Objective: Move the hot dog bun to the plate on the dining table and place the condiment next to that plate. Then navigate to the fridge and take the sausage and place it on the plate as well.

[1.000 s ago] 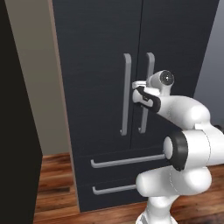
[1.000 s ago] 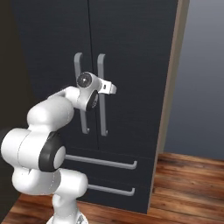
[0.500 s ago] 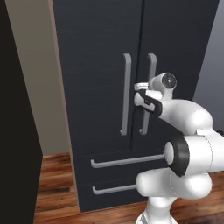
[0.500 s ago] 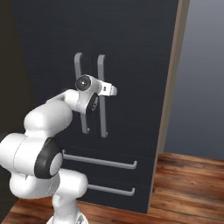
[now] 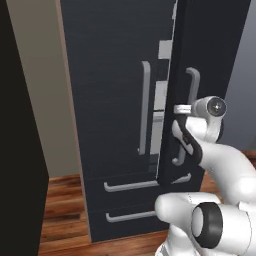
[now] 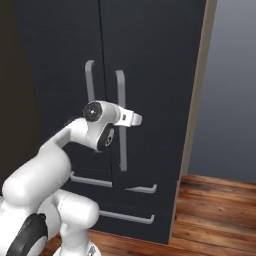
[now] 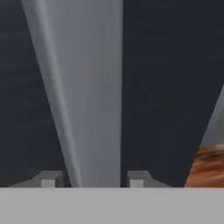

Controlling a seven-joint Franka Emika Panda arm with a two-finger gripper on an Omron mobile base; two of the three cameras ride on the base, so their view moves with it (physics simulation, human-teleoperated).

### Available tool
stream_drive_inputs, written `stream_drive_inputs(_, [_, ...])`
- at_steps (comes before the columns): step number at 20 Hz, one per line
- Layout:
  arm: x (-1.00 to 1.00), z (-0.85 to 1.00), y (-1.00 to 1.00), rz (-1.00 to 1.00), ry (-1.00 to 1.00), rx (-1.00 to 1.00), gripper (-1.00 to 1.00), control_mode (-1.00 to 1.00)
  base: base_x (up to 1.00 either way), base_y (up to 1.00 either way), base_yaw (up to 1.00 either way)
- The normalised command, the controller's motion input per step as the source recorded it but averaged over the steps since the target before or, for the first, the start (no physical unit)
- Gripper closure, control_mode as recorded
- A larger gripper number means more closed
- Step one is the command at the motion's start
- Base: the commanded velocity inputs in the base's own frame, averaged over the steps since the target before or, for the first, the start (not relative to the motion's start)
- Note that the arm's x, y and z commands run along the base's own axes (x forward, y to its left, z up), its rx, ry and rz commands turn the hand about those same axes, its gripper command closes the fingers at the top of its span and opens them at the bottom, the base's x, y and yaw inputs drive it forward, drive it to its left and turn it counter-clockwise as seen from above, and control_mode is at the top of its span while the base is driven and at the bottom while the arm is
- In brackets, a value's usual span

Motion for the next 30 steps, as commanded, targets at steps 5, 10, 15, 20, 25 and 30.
stream_drive_inputs(5, [-0.98, 0.28, -0.53, -0.01, 0.0, 0.0, 1.0, -1.0, 0.0, 0.0, 0.0])
stream_drive_inputs(10, [-0.79, 0.26, -0.06, 0.0, 0.07, -0.01, -1.0, -1.0, 0.0, 0.0, 0.0])
stream_drive_inputs(15, [-0.95, 0.41, 0.31, 0.0, -0.04, -0.15, -1.0, -1.0, 0.0, 0.0, 0.0])
stream_drive_inputs(20, [-0.96, 0.59, 0.5, 0.0, -0.07, -0.24, -1.0, -1.0, 0.0, 0.0, 0.0])
stream_drive_inputs(25, [-0.43, 0.8, 0.83, 0.0, -0.01, -0.31, -1.0, -1.0, 0.0, 0.0, 0.0])
stream_drive_inputs(30, [-0.01, 0.79, 0.75, 0.0, 0.02, -0.33, -1.0, -1.0, 0.0, 0.0, 0.0])
